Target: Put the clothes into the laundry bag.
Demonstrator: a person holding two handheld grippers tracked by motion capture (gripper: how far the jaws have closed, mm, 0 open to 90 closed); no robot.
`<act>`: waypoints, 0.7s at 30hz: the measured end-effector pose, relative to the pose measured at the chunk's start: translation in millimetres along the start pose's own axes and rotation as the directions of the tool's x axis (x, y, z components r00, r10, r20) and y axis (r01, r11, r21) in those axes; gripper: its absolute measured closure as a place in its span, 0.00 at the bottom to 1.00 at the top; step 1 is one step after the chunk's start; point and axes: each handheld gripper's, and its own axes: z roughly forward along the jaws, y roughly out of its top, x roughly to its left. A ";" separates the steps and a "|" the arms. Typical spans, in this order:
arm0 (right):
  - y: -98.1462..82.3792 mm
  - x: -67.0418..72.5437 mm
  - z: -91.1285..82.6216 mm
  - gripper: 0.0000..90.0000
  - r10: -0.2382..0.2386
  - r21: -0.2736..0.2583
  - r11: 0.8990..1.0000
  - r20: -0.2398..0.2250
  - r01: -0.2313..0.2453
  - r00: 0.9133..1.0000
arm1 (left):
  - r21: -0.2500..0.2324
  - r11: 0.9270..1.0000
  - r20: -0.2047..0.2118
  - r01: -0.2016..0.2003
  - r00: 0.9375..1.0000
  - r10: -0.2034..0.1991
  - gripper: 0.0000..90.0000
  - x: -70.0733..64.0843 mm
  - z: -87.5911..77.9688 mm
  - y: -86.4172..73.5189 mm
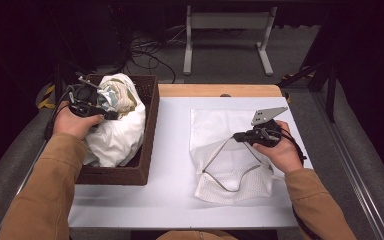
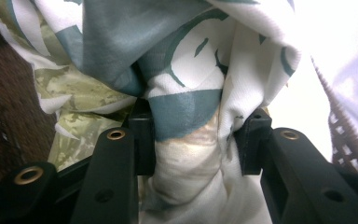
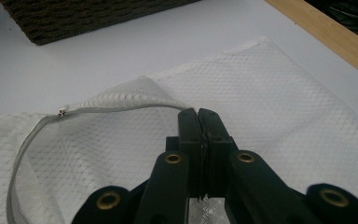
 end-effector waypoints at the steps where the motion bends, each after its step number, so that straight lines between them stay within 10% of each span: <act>1: 0.2 -0.2 -0.1 0.99 -0.003 -0.002 1.000 0.001 0.003 1.000 | -0.006 1.000 -0.003 0.000 1.000 0.000 0.67 -0.8 -3.0 2.0; 21: 0.2 -0.5 -3.5 0.99 0.003 -0.009 1.000 0.001 -0.003 1.000 | -0.122 0.992 0.012 -0.038 0.999 0.040 0.67 -27.1 -57.5 31.2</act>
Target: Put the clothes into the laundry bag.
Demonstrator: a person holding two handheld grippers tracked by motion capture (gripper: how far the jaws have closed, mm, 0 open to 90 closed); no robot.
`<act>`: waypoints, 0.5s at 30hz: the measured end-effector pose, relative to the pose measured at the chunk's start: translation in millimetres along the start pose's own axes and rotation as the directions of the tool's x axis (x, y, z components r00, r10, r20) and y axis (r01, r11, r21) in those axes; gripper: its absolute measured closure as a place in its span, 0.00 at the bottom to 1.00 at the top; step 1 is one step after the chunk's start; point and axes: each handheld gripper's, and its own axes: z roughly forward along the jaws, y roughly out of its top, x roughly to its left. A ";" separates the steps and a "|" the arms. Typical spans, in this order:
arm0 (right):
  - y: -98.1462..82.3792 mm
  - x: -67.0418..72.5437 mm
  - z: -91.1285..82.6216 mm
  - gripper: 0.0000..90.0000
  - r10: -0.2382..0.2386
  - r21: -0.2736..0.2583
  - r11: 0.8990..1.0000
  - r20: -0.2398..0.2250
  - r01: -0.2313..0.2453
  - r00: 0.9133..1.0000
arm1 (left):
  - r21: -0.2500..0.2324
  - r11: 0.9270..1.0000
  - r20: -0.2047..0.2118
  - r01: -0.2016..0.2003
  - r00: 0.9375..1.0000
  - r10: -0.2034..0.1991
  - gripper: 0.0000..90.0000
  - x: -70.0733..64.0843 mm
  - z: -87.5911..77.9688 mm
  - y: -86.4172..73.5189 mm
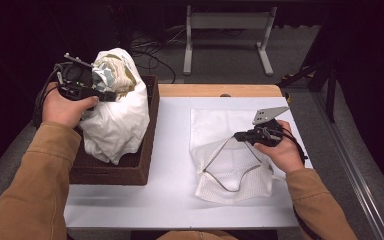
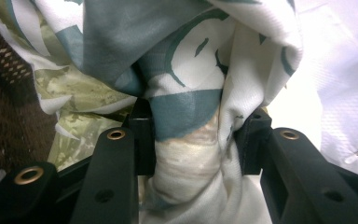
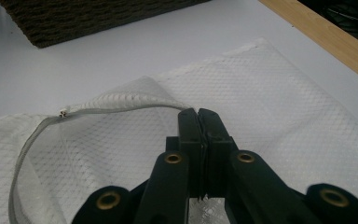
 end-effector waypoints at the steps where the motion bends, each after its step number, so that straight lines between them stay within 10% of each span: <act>1: 0.0 0.0 0.0 0.99 0.000 0.000 1.000 0.000 0.000 1.000 | -0.005 1.000 0.003 -0.001 1.000 0.001 0.67 -2.2 -2.3 1.6; 15: -0.9 0.5 -1.1 0.99 -0.001 -0.003 1.000 0.000 0.001 1.000 | 0.036 0.997 0.031 -0.063 0.998 0.062 0.67 -29.7 -11.5 20.0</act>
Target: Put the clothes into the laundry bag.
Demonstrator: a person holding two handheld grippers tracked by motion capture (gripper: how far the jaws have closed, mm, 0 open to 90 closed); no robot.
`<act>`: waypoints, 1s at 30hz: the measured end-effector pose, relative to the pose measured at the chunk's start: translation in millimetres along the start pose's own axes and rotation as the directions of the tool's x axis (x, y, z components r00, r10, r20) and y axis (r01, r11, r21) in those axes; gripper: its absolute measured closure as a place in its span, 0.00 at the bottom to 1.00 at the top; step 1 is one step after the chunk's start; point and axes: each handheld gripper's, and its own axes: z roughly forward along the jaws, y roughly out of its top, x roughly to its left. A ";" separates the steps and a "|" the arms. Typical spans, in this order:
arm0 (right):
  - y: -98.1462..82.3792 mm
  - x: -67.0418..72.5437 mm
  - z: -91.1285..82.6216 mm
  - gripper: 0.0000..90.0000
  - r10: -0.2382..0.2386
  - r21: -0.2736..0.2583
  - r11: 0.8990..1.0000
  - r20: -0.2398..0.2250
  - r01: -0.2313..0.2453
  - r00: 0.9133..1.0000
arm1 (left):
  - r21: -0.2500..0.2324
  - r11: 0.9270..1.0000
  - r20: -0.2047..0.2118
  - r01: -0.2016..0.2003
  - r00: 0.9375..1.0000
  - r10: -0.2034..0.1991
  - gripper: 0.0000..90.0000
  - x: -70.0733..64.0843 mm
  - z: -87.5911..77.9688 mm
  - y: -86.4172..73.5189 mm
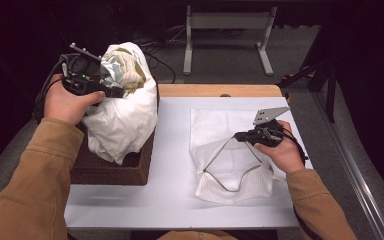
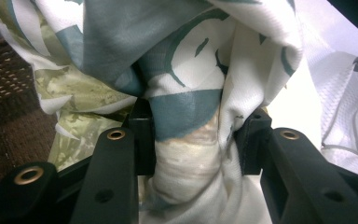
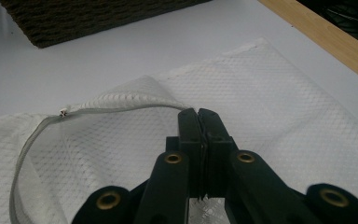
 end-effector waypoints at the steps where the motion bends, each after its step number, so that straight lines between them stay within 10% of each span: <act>1: -0.2 0.1 -0.1 0.99 0.000 -0.001 1.000 -0.001 0.000 1.000 | 0.008 1.000 0.002 0.000 1.000 0.000 0.67 -1.2 0.4 1.4; 16: -2.3 -0.9 -1.2 0.99 0.001 -0.002 1.000 0.001 -0.001 1.000 | 0.044 0.997 0.049 -0.058 0.997 0.056 0.66 -28.1 6.2 16.1; 30: -4.7 0.0 -1.5 0.99 0.006 -0.011 1.000 -0.005 -0.006 1.000 | 0.032 0.983 0.144 -0.178 0.975 0.172 0.66 -85.8 13.0 34.0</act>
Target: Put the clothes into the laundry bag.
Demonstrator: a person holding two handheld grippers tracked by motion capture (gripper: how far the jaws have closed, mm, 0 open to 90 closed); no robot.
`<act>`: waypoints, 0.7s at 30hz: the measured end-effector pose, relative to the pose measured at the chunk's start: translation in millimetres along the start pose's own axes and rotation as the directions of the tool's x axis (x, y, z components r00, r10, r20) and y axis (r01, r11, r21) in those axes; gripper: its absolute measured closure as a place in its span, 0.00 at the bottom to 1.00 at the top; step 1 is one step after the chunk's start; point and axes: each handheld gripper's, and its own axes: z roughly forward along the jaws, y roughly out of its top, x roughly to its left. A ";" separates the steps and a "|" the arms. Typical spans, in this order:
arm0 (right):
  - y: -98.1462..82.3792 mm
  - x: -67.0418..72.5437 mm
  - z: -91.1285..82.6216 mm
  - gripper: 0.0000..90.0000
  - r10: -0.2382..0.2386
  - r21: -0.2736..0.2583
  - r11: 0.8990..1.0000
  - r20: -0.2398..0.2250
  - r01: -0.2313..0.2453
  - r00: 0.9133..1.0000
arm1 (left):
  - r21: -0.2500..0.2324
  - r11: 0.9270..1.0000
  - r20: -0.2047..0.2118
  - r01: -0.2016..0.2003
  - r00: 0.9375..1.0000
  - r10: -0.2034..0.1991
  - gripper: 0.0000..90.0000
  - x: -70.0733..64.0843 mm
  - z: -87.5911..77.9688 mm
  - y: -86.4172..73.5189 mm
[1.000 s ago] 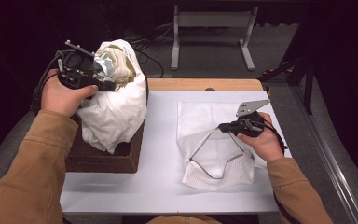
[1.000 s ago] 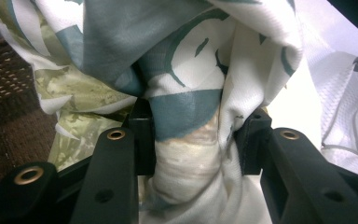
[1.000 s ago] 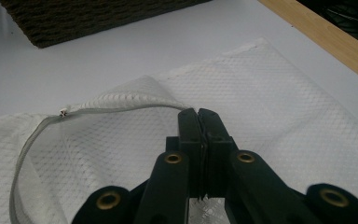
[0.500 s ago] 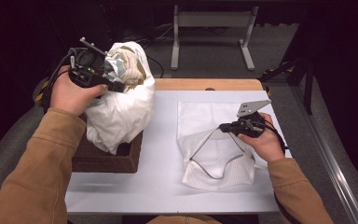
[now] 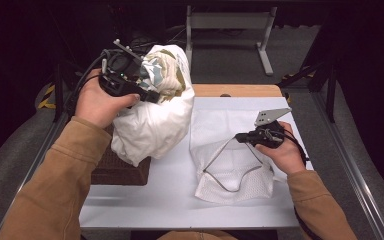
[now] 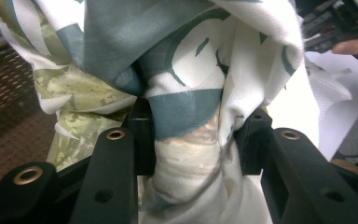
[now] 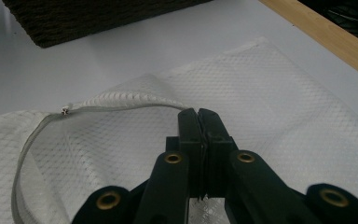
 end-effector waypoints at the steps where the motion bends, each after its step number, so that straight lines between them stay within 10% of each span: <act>1: 0.0 0.0 0.0 0.99 0.000 0.000 1.000 0.000 0.000 1.000 | 0.000 1.000 0.000 0.000 1.000 0.000 0.66 0.0 0.0 0.0; 21: -2.1 -1.3 -1.6 0.99 0.005 0.002 1.000 0.001 -0.005 1.000 | -0.031 0.994 0.148 -0.105 0.983 0.108 0.66 -53.7 28.2 25.5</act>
